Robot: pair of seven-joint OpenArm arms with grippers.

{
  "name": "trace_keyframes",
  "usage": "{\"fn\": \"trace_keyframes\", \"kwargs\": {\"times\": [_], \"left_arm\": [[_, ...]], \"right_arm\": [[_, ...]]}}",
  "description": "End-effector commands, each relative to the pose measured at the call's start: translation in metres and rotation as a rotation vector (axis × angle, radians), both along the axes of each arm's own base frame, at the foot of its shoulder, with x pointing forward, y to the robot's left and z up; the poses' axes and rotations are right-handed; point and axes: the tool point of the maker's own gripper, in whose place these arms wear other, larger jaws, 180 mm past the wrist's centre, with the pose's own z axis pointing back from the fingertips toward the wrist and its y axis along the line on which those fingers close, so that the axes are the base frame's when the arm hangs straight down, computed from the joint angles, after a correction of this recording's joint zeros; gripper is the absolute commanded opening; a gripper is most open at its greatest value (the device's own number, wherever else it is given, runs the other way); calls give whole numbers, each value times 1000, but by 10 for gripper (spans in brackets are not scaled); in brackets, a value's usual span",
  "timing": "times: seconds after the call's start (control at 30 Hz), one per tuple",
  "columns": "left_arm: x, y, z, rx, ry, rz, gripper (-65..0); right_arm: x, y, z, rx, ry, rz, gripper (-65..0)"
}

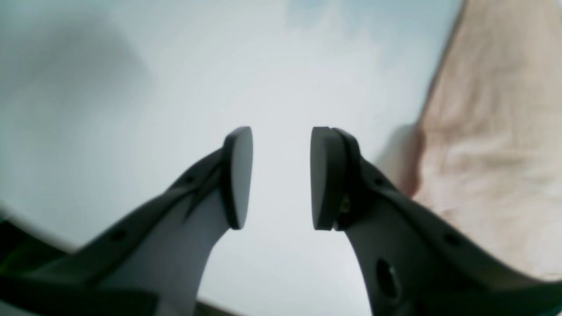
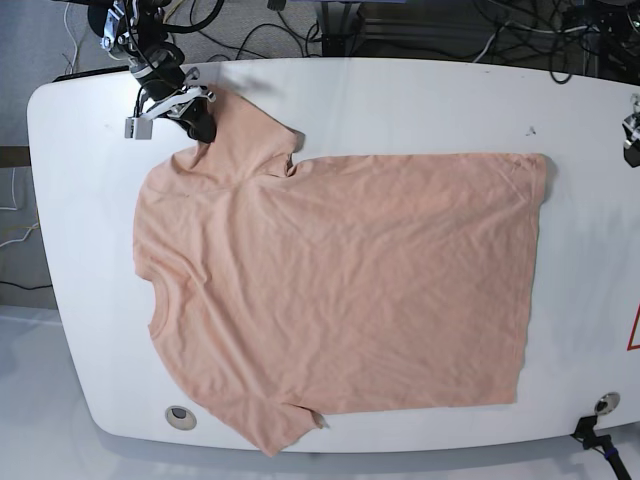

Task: Fold the T-shirt properly
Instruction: 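Move the left gripper to the opposite shoulder corner and grasp it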

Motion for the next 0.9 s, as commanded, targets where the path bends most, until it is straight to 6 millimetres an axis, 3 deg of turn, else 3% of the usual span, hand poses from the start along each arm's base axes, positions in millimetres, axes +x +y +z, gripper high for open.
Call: {"fn": "trace_keyframes", "kwargs": {"times": [0.0,0.37,0.57,0.6,0.87], "left_arm": [[3,20,11,34,-20,30,-444],[2,14,-5,-58,-48,-35,-440],[-5,20,-25,-124,-33,9,-440],[-7,20,-22,-125,-23,-3,-430],[5,-26,-45,-182,58,-168,-411]], "right_arm": [[-13,-3,-10,-15,61,12,-650],[-10,-3,-9,-13,53,14,-650],[-10,-3,-8,-14,52,17,-650],[-17,5,-14,-25,83,70,-650],[-16,4,-12,-25,73,66,-650]]}}
